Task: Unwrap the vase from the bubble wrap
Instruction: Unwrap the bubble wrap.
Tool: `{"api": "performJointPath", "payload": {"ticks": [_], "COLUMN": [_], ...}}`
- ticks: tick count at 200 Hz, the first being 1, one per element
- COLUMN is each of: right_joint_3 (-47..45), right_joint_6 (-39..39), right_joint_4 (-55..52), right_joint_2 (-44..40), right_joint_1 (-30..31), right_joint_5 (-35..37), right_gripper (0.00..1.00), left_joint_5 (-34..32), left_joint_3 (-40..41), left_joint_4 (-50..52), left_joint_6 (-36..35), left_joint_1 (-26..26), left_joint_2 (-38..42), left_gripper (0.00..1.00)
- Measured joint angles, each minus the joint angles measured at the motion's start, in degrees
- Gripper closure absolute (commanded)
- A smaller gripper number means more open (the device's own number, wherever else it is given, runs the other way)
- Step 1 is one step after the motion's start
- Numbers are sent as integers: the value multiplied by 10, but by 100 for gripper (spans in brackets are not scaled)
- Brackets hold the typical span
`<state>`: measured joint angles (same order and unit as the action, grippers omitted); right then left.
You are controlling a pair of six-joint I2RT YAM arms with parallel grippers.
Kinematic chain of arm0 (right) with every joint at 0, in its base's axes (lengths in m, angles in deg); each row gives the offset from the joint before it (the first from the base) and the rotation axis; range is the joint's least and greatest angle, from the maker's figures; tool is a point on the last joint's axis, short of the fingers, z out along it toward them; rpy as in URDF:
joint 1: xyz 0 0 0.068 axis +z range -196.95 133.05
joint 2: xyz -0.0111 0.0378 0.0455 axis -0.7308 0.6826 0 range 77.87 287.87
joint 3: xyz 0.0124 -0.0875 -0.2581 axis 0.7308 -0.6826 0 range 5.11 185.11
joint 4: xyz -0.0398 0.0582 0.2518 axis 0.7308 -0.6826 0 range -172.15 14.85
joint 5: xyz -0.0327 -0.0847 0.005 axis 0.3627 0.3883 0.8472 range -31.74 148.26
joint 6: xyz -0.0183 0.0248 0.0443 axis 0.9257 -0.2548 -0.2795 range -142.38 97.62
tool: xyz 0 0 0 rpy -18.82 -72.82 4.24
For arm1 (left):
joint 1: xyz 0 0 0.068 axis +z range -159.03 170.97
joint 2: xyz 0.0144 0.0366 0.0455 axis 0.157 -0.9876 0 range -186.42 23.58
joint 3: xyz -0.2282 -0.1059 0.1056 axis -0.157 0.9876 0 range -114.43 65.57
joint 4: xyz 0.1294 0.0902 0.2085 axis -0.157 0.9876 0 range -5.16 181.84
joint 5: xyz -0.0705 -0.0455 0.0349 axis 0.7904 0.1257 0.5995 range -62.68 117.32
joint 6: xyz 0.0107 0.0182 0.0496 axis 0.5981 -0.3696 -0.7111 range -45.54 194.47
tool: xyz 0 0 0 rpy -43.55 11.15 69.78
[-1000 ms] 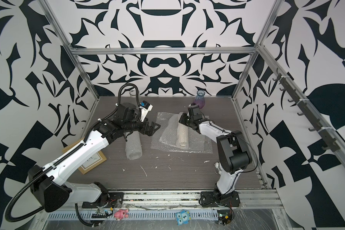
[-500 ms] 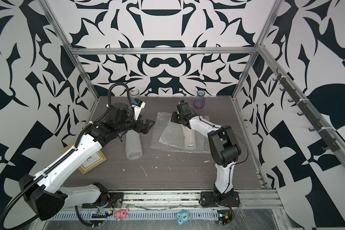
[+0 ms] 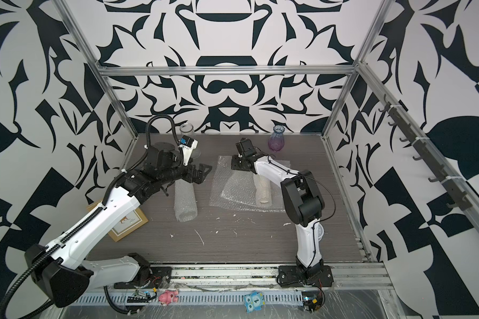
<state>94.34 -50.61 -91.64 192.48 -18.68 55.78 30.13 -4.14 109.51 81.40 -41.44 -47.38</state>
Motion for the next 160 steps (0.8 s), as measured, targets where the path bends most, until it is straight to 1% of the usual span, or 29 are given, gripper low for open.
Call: {"api": "performJointPath", "payload": {"ticks": [19, 41, 74, 112, 160], "right_joint_3": [30, 39, 26, -61, -264], "right_joint_6": [18, 38, 66, 72, 23], "right_joint_4": [-21, -39, -45, -23, 0], "right_joint_2": [-11, -49, -133, -248, -371], "right_joint_1": [0, -1, -2, -12, -31], "right_joint_5": [4, 19, 50, 70, 81], "right_gripper": [39, 34, 33, 36, 38], "left_joint_5": [-1, -1, 0, 8, 35], "left_joint_3": [0, 0, 0, 0, 0], "left_joint_4": [-2, -3, -4, -5, -7], "left_joint_6": [2, 5, 9, 16, 40], "left_joint_1": [2, 2, 2, 3, 0], "left_joint_2": [0, 0, 0, -1, -30], "left_gripper": [1, 1, 1, 1, 1]}}
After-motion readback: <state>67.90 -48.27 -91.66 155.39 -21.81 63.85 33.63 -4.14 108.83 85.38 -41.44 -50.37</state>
